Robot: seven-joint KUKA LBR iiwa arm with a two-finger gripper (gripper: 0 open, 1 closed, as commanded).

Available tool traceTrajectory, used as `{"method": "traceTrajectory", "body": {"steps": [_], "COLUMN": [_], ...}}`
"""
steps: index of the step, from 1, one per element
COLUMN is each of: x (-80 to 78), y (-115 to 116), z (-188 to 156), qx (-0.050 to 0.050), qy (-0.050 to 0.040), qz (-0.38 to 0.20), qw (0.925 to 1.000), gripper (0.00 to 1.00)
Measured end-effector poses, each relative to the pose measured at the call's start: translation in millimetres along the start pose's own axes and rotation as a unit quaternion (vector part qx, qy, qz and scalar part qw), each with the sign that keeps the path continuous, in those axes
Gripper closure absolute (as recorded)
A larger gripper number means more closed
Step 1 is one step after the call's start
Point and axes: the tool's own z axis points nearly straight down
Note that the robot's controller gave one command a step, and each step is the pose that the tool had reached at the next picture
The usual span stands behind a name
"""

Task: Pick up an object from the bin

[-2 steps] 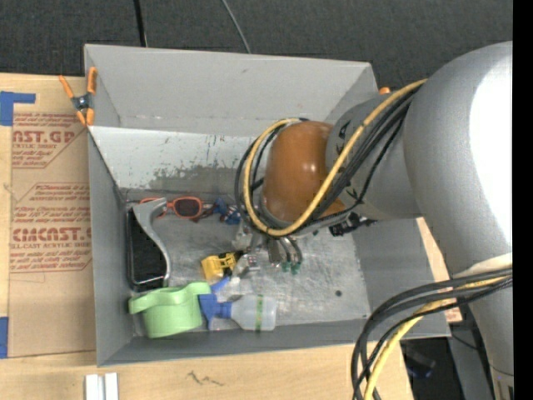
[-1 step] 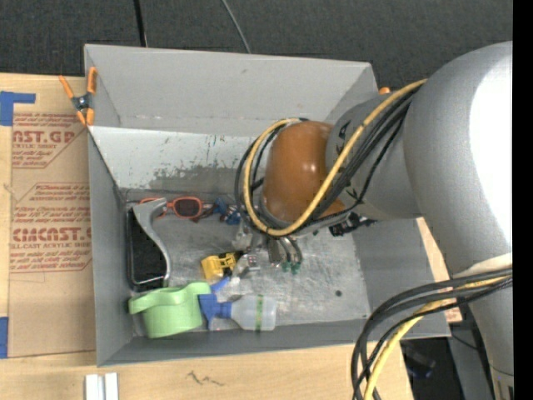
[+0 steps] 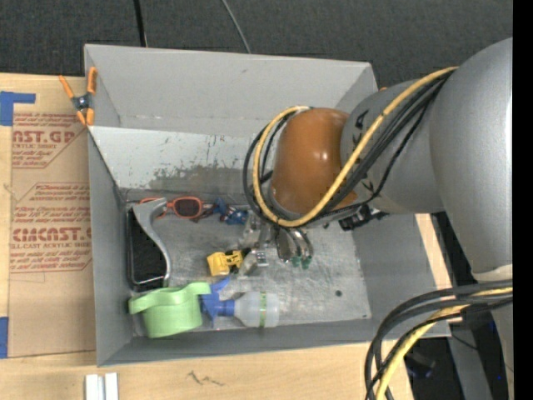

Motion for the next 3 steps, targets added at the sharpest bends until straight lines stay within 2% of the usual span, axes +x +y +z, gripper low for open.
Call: {"method": "traceTrajectory", "body": {"steps": [1, 2, 3], "x": [-4.4, 1.0, -20.0], "y": [2, 3, 0], "z": [-38, -80, -143], "qx": [-0.001, -0.001, 0.000], "qy": [-0.0057, 0.0002, -0.0033], "qz": [0.001, 0.001, -0.057], "qw": [1.0000, 1.0000, 0.9984], "gripper": [1.00, 1.00, 1.00]}}
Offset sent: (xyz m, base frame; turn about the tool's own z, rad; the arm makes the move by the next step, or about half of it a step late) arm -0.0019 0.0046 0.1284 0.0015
